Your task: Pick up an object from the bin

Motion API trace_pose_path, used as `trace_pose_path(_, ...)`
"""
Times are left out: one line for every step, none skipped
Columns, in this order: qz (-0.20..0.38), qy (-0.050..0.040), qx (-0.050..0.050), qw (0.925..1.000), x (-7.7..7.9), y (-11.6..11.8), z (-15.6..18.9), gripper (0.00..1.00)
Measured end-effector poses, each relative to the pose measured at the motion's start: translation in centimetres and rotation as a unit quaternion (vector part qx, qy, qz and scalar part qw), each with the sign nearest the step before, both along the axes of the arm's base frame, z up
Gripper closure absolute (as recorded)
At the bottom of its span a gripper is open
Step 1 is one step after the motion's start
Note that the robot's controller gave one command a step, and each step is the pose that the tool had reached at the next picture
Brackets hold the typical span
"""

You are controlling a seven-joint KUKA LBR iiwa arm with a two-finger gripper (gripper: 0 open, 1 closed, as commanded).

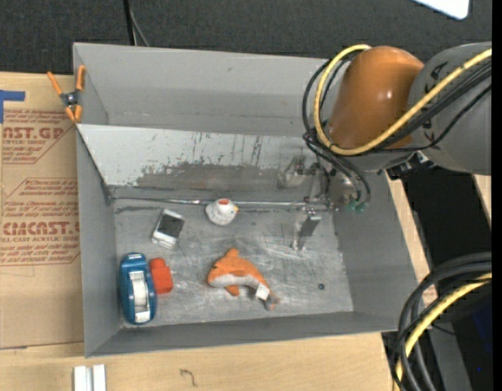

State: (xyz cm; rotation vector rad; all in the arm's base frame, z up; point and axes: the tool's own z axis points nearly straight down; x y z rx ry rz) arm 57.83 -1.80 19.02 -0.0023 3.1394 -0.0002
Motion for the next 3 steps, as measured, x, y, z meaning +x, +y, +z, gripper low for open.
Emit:
trace_pose_path(0.000,0.0000,0.000,1.0000,0.0,0.0,0.0,0.00)
trace_pose_path(0.046,-0.0046,0.000,0.9989,-1.8,-0.3,-2.3,0.00)
trace_pose_path(0.098,-0.0010,0.000,0.9952,-7.2,0.5,-9.2,0.00)
